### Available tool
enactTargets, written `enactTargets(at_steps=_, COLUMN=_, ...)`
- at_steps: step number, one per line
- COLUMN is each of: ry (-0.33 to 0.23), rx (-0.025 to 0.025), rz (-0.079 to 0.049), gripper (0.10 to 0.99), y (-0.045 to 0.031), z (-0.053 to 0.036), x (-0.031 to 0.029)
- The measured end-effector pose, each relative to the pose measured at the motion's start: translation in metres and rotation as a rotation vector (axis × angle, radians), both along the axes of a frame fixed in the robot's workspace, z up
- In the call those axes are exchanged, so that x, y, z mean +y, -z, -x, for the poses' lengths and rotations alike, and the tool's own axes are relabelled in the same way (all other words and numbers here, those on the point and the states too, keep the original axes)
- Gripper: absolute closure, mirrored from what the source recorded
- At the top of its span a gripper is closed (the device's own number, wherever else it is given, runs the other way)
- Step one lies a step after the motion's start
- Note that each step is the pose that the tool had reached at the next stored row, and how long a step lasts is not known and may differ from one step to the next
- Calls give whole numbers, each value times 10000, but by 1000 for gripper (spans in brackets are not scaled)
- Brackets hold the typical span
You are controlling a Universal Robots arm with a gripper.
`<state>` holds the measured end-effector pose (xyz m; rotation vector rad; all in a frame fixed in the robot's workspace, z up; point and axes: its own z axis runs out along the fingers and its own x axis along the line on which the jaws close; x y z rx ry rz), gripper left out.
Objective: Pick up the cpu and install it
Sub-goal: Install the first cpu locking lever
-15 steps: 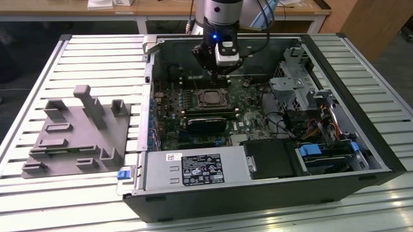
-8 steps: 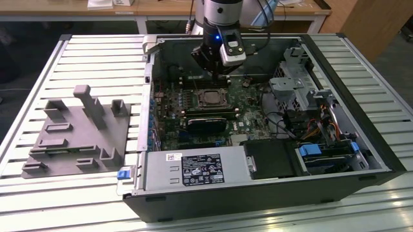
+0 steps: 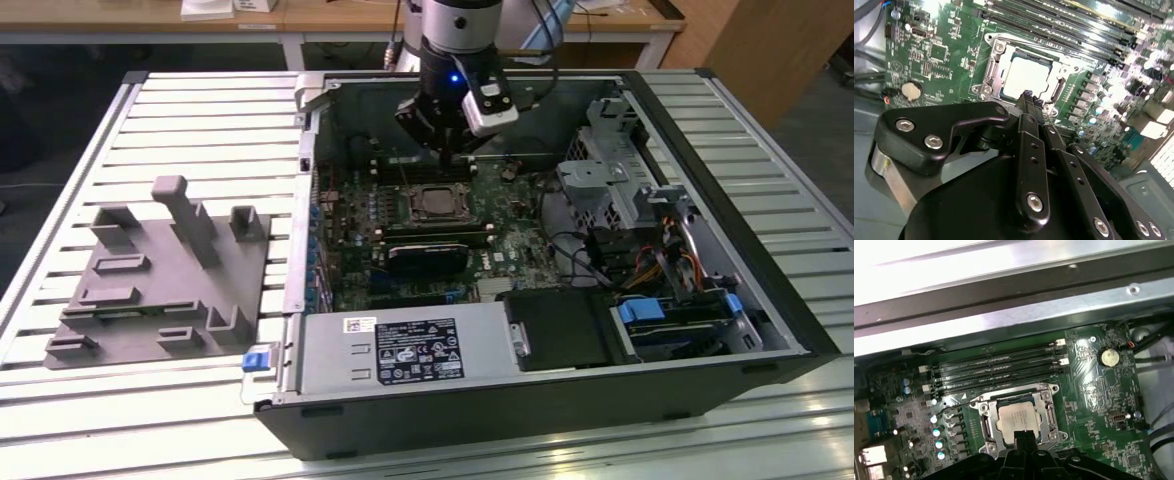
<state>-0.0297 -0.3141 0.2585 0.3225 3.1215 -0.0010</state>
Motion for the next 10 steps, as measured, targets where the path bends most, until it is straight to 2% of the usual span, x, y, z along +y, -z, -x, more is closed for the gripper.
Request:
enactTargets(at_steps=3, ry=-373, rx=0, rz=0, gripper=980, y=1, z=2, x=0)
enactTargets(at_steps=7, ry=-428, rx=-4, rz=-42, gripper=980, y=3, z=49, x=-2)
enactTargets(at_steps=8, ry=-427, rx=-5, rz=-136, gripper=980, y=3, z=62, x=-2)
enactTargets(at_steps=10, ry=-429, rx=-14, rz=-448, gripper=980, y=4, z=79, x=-6)
